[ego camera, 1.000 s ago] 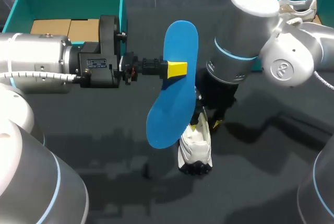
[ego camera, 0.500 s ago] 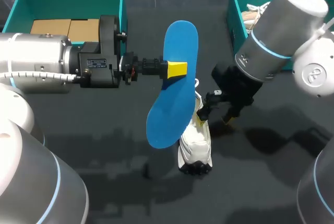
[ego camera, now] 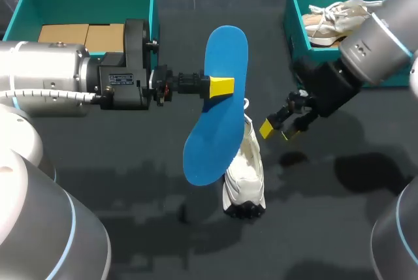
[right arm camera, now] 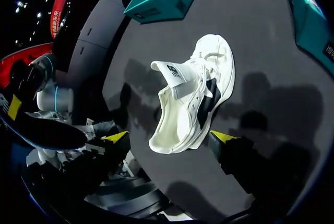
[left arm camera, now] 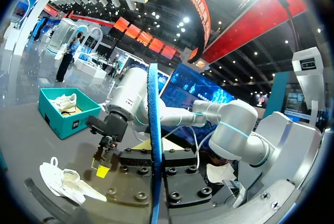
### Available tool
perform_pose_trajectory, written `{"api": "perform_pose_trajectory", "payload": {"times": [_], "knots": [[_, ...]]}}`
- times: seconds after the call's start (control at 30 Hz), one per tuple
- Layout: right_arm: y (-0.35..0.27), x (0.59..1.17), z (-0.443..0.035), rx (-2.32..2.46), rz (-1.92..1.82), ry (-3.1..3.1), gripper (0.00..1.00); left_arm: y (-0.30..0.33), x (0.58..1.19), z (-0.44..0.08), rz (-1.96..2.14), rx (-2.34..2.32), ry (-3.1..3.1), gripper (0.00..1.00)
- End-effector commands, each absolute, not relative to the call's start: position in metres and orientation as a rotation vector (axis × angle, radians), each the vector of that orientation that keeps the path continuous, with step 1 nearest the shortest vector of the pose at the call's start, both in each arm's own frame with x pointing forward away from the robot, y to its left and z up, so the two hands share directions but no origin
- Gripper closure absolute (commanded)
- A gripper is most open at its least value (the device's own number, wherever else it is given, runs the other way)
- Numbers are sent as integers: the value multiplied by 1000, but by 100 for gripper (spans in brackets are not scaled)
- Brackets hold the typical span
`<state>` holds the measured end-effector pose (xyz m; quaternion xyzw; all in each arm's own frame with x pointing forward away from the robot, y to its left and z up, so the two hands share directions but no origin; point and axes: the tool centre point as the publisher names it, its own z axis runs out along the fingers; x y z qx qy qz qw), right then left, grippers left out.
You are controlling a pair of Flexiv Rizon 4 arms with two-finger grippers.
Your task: Take the shoe out of the shoebox, open the shoe tongue, remove and reinsert the insole, then place the shoe into the shoebox
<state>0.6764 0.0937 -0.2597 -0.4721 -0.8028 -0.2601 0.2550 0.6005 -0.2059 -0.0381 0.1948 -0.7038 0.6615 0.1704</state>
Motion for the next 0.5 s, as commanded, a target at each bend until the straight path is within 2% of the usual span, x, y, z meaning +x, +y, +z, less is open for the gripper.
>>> {"api": "perform_pose_trajectory", "payload": {"times": [0.03, 0.5], "knots": [[90, 670, -262, -1303, -767, -2172, 0, -208, 601, -39, 1882, 553, -1997, 100], [108, 680, -233, -1172, -792, -2060, 0, -202, 629, -37, 2099, 245, -2273, 100]]}}
